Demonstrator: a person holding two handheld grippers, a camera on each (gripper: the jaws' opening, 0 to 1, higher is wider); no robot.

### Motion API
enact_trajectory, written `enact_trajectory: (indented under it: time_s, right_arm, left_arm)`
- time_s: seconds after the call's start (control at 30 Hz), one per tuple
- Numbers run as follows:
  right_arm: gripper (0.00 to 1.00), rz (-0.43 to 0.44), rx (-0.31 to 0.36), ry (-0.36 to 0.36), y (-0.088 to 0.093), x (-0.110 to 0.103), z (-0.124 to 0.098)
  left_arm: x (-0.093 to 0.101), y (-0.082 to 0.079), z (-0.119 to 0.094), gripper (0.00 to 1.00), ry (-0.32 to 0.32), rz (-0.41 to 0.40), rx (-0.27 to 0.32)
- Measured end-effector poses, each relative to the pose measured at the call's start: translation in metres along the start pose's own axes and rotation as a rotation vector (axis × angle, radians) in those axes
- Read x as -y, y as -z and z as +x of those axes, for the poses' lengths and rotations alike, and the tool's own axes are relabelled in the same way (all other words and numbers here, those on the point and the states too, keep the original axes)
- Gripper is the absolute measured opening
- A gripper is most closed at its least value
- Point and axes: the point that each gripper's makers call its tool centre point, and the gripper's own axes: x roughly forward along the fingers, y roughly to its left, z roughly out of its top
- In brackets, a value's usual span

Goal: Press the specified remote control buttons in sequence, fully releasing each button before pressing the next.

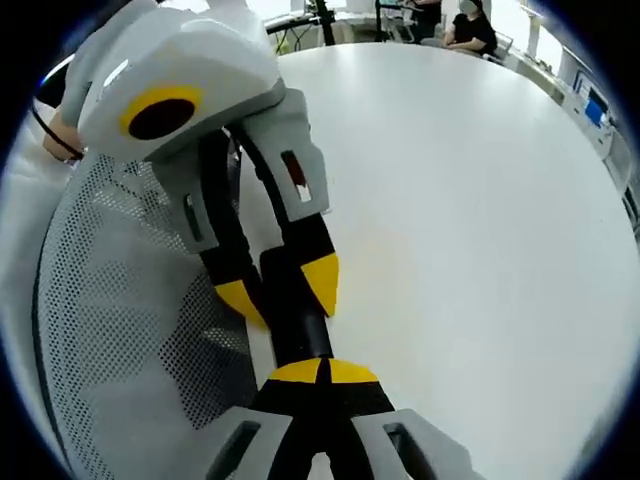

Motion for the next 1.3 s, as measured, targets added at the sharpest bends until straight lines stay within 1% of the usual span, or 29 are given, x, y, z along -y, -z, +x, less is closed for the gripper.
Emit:
enact_trajectory:
  time_s: [0.13,0.17,0.2,0.37,0.5,0.57,0.6,0.67,0.73,0.77,0.83,0.87,0.93,0.97,1.07,1.17,1.27,1.3]
  right_arm:
    - [0.00,0.061,-0.015,-0.008,0.001,0.001,0.000]
    - [0.00,0.064,-0.017,-0.006,0.000,0.001,0.000]
    - [0.00,0.072,-0.024,0.002,0.001,0.002,0.001]
    - [0.00,0.063,-0.036,0.055,0.001,0.004,0.002]
    - [0.00,0.119,-0.006,0.068,0.002,0.007,0.002]
    - [0.00,0.120,0.019,0.077,0.003,0.007,0.002]
    - [0.00,0.119,0.036,0.082,0.002,0.007,0.001]
    - [0.00,0.091,0.102,0.097,0.000,0.007,0.001]
    - [0.00,0.095,0.158,0.113,0.000,0.004,-0.002]
    - [0.00,0.091,0.153,0.113,0.004,0.000,-0.003]
    - [0.00,0.089,0.158,0.116,0.004,-0.003,-0.004]
    - [0.00,0.062,0.160,0.110,0.004,-0.008,-0.005]
    - [0.00,0.047,0.164,0.111,0.002,-0.013,-0.005]
    - [0.00,0.020,0.155,0.126,0.003,-0.010,-0.005]
    - [0.00,0.028,0.185,0.104,-0.004,-0.013,-0.003]
    - [0.00,0.029,0.195,0.091,-0.010,-0.017,-0.003]
    - [0.00,-0.012,0.164,0.085,-0.008,-0.020,0.003]
    - [0.00,-0.026,0.161,0.098,-0.009,-0.020,0.001]
  left_arm:
    - [0.000,0.000,0.000,0.25,0.001,0.000,0.002]
    - [0.000,0.000,0.000,0.25,0.000,0.000,0.002]
    - [0.000,0.000,0.000,0.25,0.000,-0.001,0.003]
    - [0.000,-0.001,0.000,0.25,0.001,-0.006,0.005]
    - [0.000,0.000,0.000,0.25,0.000,-0.003,0.003]
    - [0.000,0.000,0.000,0.25,-0.001,-0.004,0.003]
    - [0.000,0.000,0.000,0.25,-0.001,-0.003,0.003]
    - [0.000,0.000,0.000,0.25,-0.001,-0.004,0.004]
    - [0.000,0.000,0.000,0.25,-0.002,-0.004,0.005]
    - [0.000,0.000,0.001,0.25,-0.002,-0.004,0.005]
    - [0.000,0.000,0.000,0.25,-0.001,-0.001,0.005]
    - [0.000,0.000,0.000,0.25,0.000,-0.001,0.005]
    - [0.000,-0.001,0.000,0.25,0.001,0.000,0.005]
    - [0.000,-0.001,0.000,0.25,0.000,0.000,0.006]
    - [0.000,-0.001,0.000,0.25,0.000,0.000,0.006]
    - [0.000,-0.001,0.000,0.25,0.000,-0.002,0.007]
    - [0.000,-0.001,0.000,0.25,0.001,-0.015,0.009]
    - [0.000,-0.001,0.000,0.25,0.001,-0.020,0.010]
